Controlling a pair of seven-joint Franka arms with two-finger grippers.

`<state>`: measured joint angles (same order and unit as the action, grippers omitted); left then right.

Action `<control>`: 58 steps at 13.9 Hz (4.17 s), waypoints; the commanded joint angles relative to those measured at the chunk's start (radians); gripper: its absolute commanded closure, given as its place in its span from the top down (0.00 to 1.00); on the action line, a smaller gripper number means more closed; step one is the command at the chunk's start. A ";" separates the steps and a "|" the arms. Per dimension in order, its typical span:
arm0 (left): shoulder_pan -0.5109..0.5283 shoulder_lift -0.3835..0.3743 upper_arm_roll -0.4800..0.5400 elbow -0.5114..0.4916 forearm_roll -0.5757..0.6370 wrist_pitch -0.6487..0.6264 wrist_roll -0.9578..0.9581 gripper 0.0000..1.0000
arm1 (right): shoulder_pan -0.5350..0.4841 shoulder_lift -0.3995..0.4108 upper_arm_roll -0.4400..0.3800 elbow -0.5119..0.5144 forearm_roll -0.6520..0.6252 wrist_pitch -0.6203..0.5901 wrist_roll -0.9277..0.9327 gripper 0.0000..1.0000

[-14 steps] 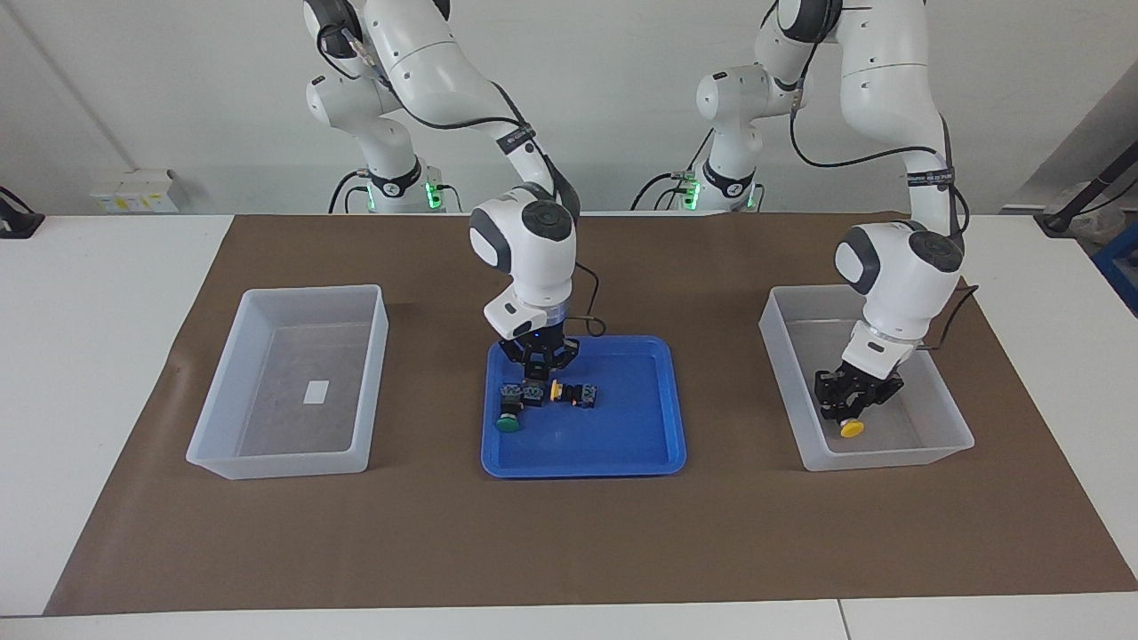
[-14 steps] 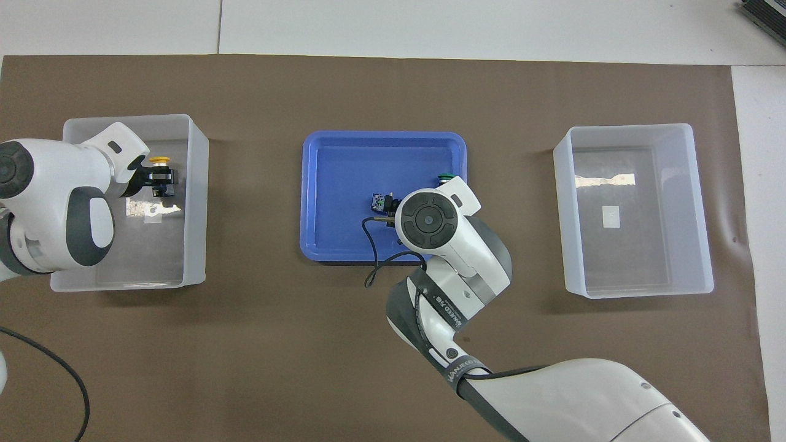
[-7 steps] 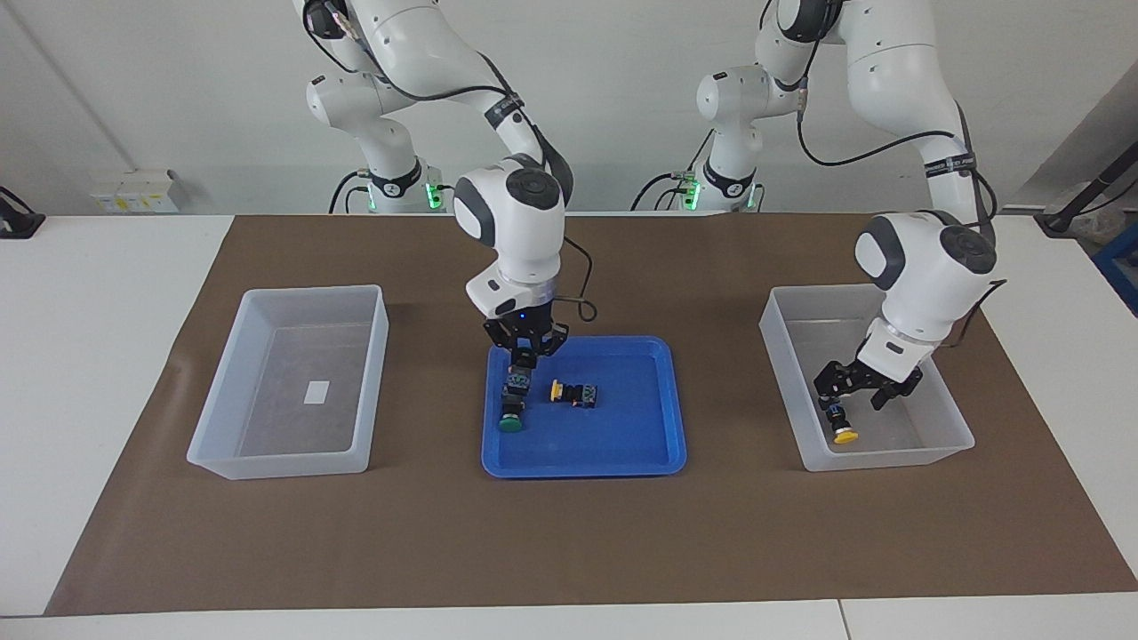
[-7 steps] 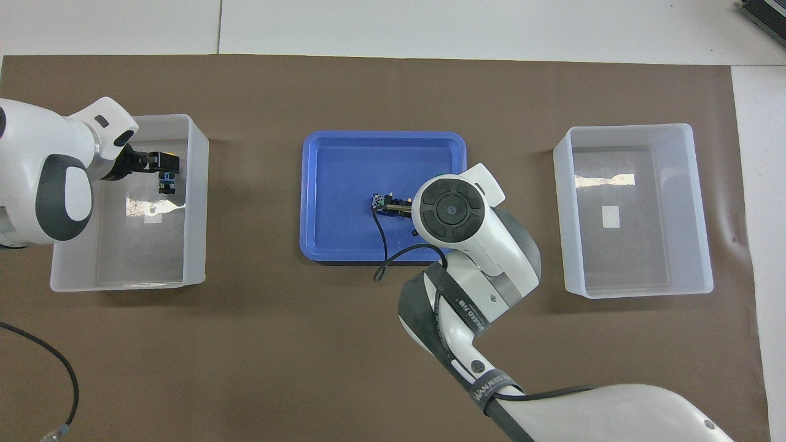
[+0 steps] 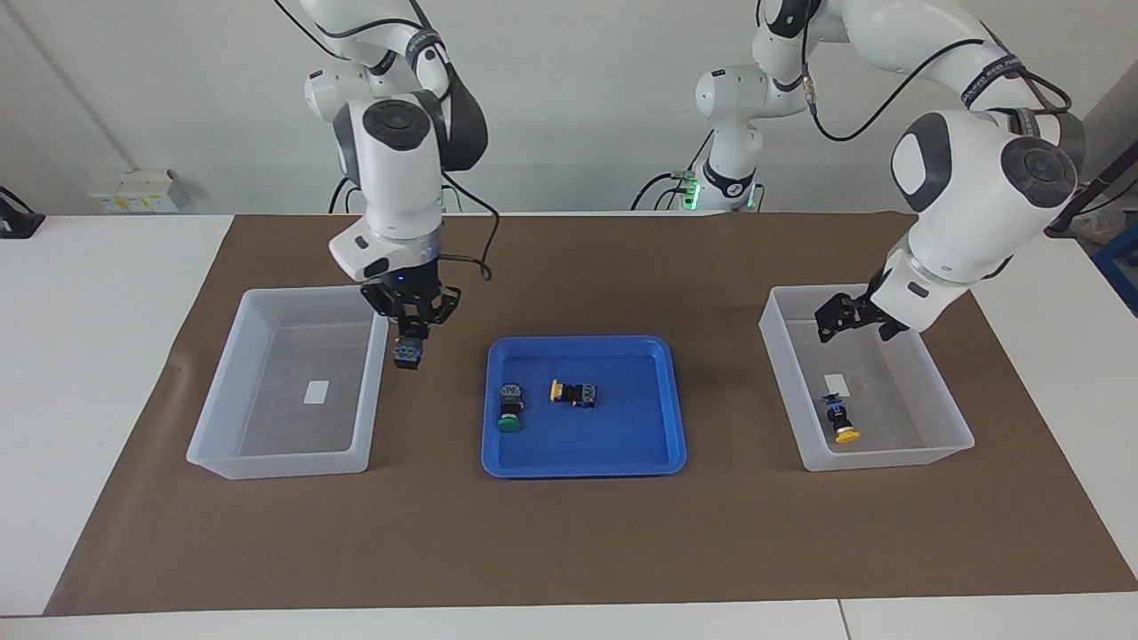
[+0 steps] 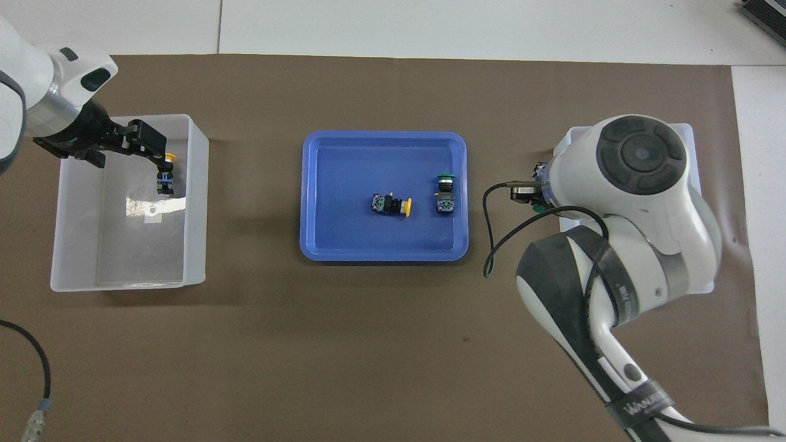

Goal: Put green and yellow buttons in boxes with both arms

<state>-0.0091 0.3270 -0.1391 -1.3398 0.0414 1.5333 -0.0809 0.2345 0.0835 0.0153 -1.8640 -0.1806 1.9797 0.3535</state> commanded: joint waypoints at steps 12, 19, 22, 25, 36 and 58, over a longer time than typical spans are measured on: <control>-0.002 -0.388 0.010 -0.441 -0.006 0.180 -0.008 1.00 | -0.360 -0.087 0.011 -0.454 0.128 0.395 -0.637 0.00; 0.069 -0.405 0.013 -0.475 -0.006 0.203 0.094 1.00 | -0.343 -0.076 0.011 -0.495 0.130 0.455 -0.625 0.13; 0.086 -0.402 0.013 -0.467 -0.008 0.211 0.116 1.00 | -0.343 -0.076 0.011 -0.494 0.128 0.447 -0.627 0.89; 0.077 -0.395 0.004 -0.458 -0.011 0.222 0.075 1.00 | -0.345 -0.079 0.011 -0.485 0.130 0.435 -0.625 1.00; 0.051 -0.393 0.001 -0.423 -0.133 0.228 0.046 1.00 | -0.230 -0.067 0.012 -0.184 0.130 0.200 -0.478 1.00; -0.196 -0.256 -0.001 -0.441 -0.206 0.521 -0.631 0.98 | 0.212 0.403 0.012 0.161 -0.040 0.355 0.101 0.79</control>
<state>-0.1898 0.0805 -0.1530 -1.7620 -0.1498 2.0283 -0.7008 0.4489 0.4824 0.0287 -1.6904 -0.1956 2.3171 0.4270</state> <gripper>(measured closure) 0.022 0.159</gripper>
